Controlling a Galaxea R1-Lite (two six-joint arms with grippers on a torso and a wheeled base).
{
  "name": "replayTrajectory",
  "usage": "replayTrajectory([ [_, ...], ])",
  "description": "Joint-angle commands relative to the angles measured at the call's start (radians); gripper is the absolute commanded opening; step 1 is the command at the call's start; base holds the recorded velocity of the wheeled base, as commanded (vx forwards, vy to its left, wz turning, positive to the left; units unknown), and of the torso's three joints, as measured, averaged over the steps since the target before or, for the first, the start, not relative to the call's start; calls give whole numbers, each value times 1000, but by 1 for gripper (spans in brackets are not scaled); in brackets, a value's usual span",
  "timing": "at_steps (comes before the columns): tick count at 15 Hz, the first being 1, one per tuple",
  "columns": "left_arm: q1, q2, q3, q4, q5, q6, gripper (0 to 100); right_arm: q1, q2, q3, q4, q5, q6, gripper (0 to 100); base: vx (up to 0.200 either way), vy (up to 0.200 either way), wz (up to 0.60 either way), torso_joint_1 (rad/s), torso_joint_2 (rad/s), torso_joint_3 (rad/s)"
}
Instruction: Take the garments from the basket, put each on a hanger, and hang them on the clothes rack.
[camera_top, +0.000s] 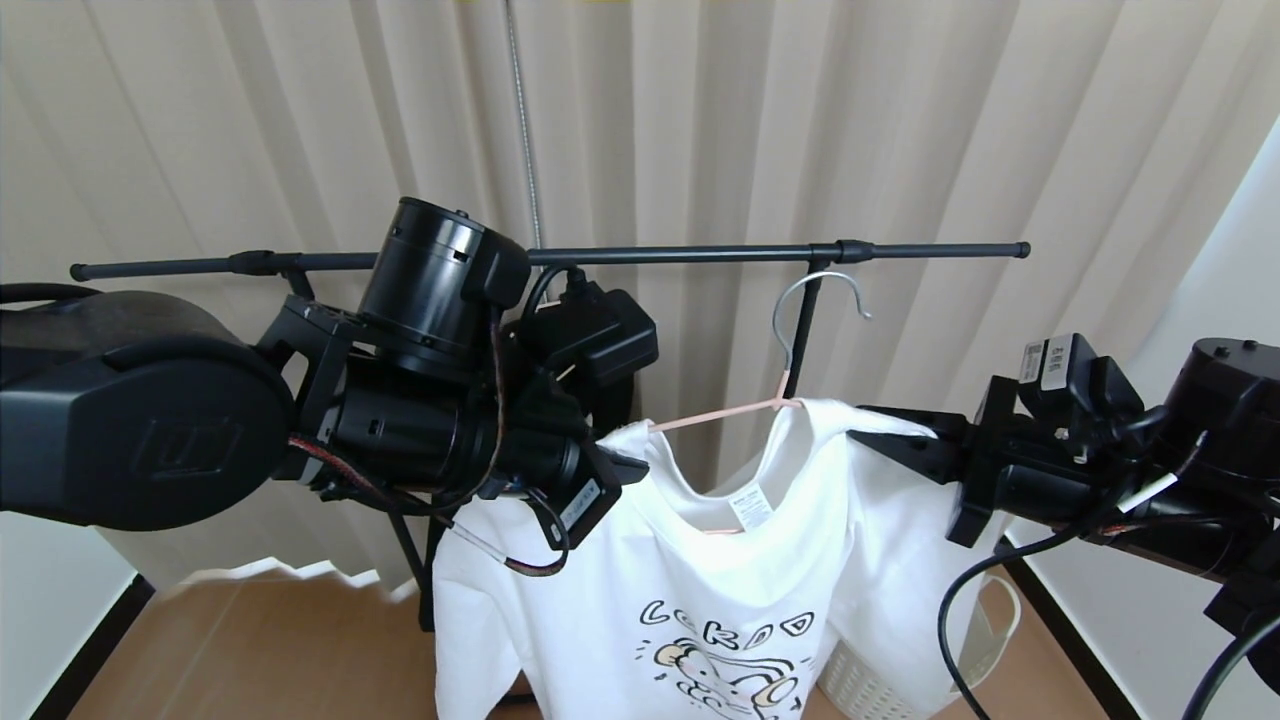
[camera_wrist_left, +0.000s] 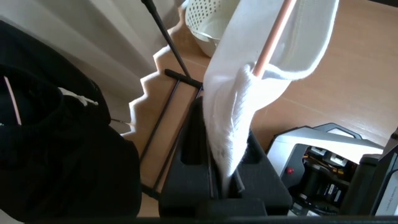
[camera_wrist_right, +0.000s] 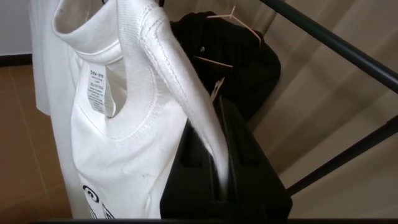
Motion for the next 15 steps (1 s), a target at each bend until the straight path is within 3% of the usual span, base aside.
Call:
replayTrajectory([
  [1, 1, -8, 0, 0, 1, 0, 0, -1, -1, 1, 0, 1, -1, 0, 0, 0, 0, 0, 0, 0],
  [5, 6, -29, 32, -38, 17, -2, 0, -35, -3, -8, 0, 3, 2, 0, 0, 0, 0, 0, 0, 0],
  [8, 9, -46, 101, -141, 62, -3, 0, -53, -3, -11, 0, 4, 4, 0, 0, 0, 0, 0, 0, 0],
  [10, 9, -52, 147, -231, 67, -46, 0, -55, -1, -14, 14, 4, 4, 0, 0, 0, 0, 0, 0, 0],
  [15, 7, -54, 145, -241, 67, -46, 0, -49, -3, -14, 34, 4, 4, 0, 0, 0, 0, 0, 0, 0],
])
